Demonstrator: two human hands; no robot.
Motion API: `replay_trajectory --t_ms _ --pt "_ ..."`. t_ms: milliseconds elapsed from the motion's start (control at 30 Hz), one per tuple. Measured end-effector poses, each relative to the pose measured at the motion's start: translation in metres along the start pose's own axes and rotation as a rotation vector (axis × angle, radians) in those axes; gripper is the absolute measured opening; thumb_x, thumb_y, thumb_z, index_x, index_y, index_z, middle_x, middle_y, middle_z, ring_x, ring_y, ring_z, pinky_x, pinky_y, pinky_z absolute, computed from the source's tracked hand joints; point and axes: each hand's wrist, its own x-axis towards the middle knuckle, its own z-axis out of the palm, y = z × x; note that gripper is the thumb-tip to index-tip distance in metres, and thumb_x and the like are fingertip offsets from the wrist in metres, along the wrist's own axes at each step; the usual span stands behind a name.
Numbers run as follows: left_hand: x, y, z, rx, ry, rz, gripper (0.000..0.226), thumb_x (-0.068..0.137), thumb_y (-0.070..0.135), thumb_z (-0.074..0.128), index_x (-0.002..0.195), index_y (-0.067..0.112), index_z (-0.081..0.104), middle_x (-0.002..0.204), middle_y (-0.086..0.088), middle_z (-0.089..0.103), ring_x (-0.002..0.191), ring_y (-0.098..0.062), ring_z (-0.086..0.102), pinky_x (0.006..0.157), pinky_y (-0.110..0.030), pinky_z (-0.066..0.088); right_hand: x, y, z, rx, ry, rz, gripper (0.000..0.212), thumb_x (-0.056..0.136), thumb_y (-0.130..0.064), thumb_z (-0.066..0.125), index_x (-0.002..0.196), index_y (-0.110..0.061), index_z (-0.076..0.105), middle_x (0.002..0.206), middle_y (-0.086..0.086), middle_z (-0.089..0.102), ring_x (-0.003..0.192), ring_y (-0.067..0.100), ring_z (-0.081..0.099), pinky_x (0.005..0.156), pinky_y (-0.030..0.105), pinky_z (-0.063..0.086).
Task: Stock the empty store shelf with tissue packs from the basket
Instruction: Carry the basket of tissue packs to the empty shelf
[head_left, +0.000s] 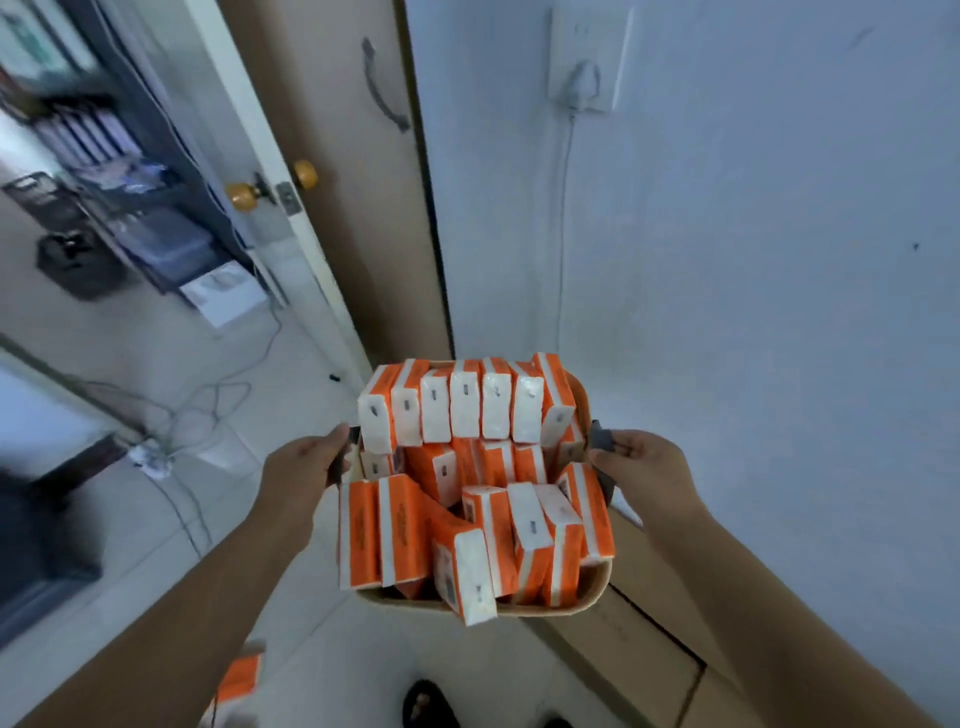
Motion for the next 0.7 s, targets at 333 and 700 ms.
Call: replay_trajectory --t_ms 333,700 --pt "0.024 -0.028 -0.216 -0.406 0.200 -0.128 0.076 0.101 0.070 0.037 0.097 0.002 0.072 0.087 -0.017 0.075 0.081 -0.026 0.067 0.088 -0.039 0.053 -0.017 -0.095 0.219 -0.122 -0.331 -0.100 0.009 0.090 -0.014 0.076 0.098 -0.012 0.077 0.084 0.002 0.078 0.074 0.015 0.075 0.062 0.029 0.057" --pt "0.029 -0.055 -0.385 -0.552 0.551 -0.090 0.079 0.102 0.071 0.033 0.102 0.003 0.075 0.084 -0.014 0.075 0.082 -0.027 0.068 0.096 -0.046 0.051 -0.038 -0.166 0.454 -0.227 -0.681 -0.140 0.000 0.092 -0.014 0.074 0.092 -0.014 0.074 0.089 0.008 0.078 0.079 0.021 0.076 0.072 0.037 0.063"
